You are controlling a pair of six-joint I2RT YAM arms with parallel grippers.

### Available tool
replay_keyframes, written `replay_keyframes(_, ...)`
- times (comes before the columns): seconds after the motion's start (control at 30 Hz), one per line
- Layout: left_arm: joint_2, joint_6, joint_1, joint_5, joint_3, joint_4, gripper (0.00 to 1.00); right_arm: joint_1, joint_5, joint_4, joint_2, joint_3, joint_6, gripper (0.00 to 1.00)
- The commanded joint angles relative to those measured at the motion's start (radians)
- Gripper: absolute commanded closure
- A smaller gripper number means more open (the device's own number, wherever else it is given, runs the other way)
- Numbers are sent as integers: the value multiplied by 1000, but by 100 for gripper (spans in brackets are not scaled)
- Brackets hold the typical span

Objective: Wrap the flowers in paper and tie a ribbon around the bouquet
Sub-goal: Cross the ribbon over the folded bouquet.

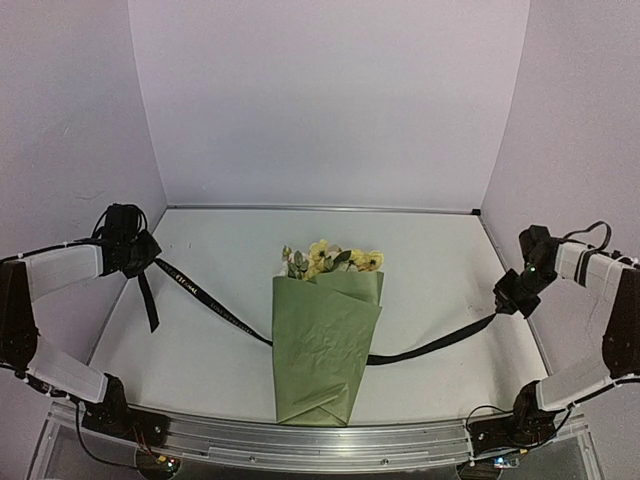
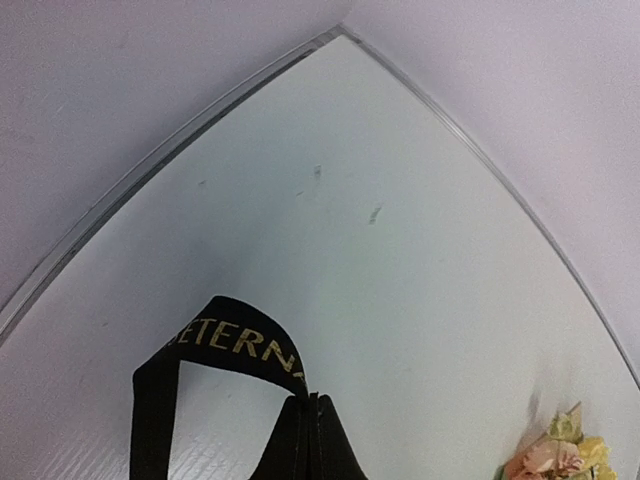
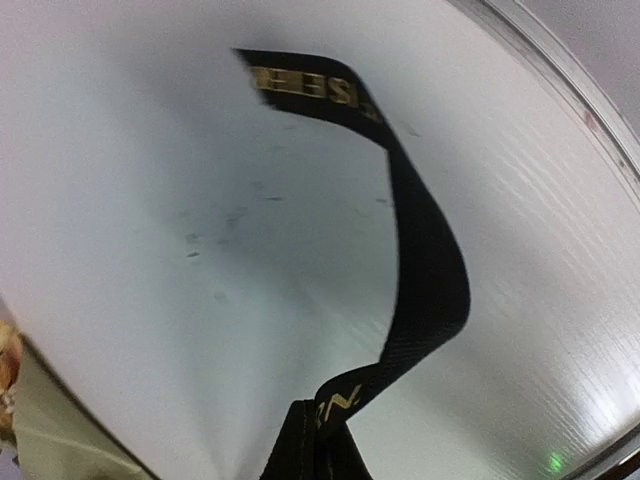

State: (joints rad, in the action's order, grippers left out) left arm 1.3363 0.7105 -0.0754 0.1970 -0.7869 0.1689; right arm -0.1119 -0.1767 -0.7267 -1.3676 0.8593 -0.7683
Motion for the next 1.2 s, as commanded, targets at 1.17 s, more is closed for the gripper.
replay_keyframes(1.17, 650, -1362, -1134, -658, -814, 40, 99, 420, -284, 31, -434, 693, 57, 100)
